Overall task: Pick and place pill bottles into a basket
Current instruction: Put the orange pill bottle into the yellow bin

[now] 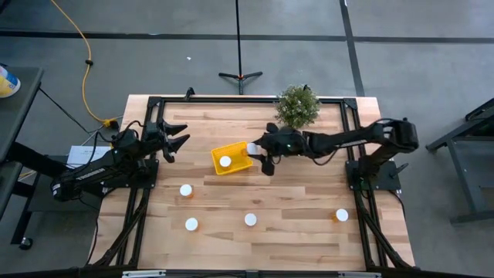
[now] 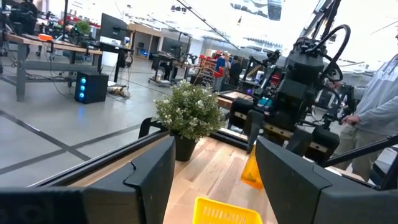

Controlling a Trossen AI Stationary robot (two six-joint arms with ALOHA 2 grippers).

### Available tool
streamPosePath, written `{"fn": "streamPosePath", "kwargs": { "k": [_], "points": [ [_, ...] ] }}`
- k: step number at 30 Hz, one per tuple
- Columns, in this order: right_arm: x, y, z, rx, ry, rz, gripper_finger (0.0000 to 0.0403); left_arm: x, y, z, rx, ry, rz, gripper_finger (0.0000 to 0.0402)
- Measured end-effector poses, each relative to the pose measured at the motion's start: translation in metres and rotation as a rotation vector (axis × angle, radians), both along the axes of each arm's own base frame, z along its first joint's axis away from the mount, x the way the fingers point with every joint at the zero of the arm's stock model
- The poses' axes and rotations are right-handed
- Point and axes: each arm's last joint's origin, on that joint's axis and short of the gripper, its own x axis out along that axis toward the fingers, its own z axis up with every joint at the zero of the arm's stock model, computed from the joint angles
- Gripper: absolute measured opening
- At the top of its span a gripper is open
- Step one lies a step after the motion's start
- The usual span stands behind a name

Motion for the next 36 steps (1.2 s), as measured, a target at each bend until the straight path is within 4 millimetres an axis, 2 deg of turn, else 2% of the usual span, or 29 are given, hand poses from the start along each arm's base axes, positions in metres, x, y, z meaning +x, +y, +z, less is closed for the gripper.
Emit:
{"fn": "streamPosePath", "kwargs": {
  "k": [6, 11, 14, 23, 31, 36],
  "points": [
    [0.032, -0.006, 0.002, 0.022, 0.069, 0.076, 0.0208, 0.0, 0.0, 0.0, -0.002, 0.002, 0.006, 0.0259],
    [0.054, -0.016, 0.0, 0.002, 0.237, 0.055, 0.0208, 0.0, 0.0, 0.0, -0.002, 0.002, 0.006, 0.0259],
    [0.062, -0.025, -0.003, 0.028, 0.273, 0.032, 0.0208, 0.0, 0.0, 0.0, -0.002, 0.003, 0.007, 0.0259],
    [0.064, -0.046, -0.015, 0.079, 0.314, 0.003, 0.0208, 0.0, 0.0, 0.0, -0.002, 0.003, 0.007, 0.0259],
    [0.067, -0.05, -0.031, 0.081, 0.348, 0.054, 0.0208, 0.0, 0.0, 0.0, -0.002, 0.003, 0.008, 0.0259],
    [0.068, -0.051, -0.032, 0.073, 0.342, 0.054, 0.0209, 0.0, 0.0, 0.0, -0.002, 0.003, 0.01, 0.0259]
  ]
}}
